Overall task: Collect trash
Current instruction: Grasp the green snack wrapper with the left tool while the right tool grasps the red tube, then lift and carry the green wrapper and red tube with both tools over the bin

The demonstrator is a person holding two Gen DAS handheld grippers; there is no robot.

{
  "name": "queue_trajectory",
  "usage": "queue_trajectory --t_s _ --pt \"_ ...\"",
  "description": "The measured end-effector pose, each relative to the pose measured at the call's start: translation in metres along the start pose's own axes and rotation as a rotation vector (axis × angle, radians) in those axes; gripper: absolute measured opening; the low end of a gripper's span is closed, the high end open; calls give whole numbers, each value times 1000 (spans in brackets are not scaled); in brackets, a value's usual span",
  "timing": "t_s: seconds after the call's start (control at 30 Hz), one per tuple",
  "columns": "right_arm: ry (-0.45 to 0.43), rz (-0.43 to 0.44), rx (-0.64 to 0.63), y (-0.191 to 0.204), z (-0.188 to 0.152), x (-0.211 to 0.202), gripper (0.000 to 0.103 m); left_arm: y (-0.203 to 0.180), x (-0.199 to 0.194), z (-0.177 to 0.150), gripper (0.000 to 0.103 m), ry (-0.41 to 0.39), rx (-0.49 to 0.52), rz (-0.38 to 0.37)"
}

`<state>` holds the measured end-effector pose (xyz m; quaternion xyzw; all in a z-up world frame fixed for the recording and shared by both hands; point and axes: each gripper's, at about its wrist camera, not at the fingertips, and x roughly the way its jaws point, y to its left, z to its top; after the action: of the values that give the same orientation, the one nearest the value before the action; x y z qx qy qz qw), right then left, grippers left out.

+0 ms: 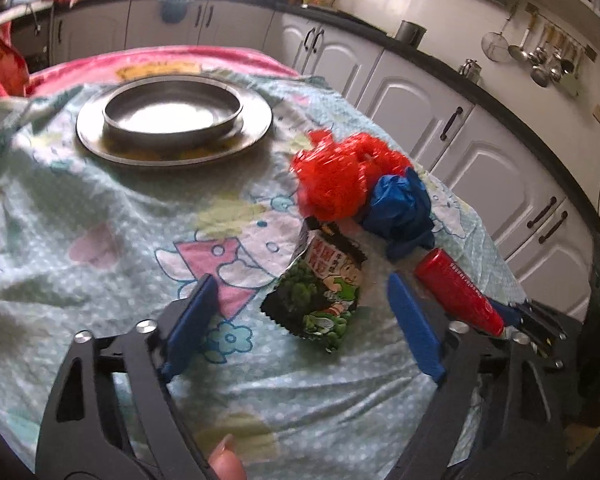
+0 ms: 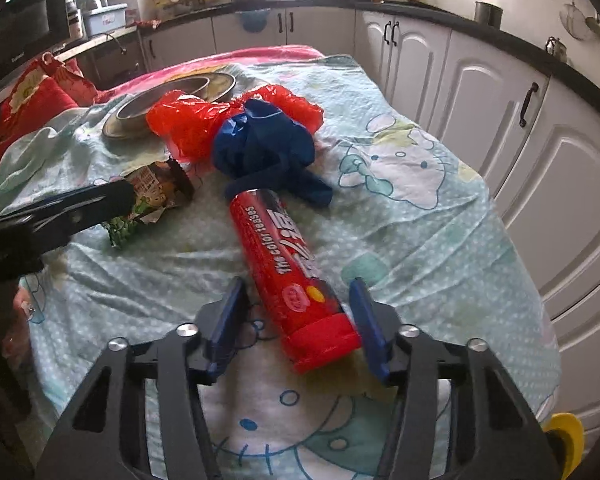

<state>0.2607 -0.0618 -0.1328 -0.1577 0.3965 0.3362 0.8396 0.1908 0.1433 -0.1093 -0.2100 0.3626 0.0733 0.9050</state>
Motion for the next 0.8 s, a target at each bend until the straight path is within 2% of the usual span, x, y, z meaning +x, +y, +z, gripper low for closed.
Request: queue_trajectory --t_s 0.03,0.1,0.17,0.23,0.27,0.33,0.5,0.8 --pt "-3 3 -1 0 -2 -2 36 1 1 0 65 4 -7 0" --pt "-1 13 10 -1 -6 -7 34 2 0 0 59 3 -7 -7" --pt "0 18 15 -1 -11 -11 33 0 0 -1 46 4 4 -13" --pt "1 21 19 -1 -16 -16 33 -3 0 -2 28 7 19 -22" --pt "1 23 23 -1 -20 -20 33 -6 0 -3 25 9 32 -26" --pt "-2 26 27 1 -24 -25 32 -11 -2 -5 10 11 56 -36" --pt "-3 29 25 3 -38 -37 31 -26 -10 -9 5 -5 115 -48" --pt "-51 41 68 -4 -51 -73 29 -58 -31 -24 3 -16 181 -111"
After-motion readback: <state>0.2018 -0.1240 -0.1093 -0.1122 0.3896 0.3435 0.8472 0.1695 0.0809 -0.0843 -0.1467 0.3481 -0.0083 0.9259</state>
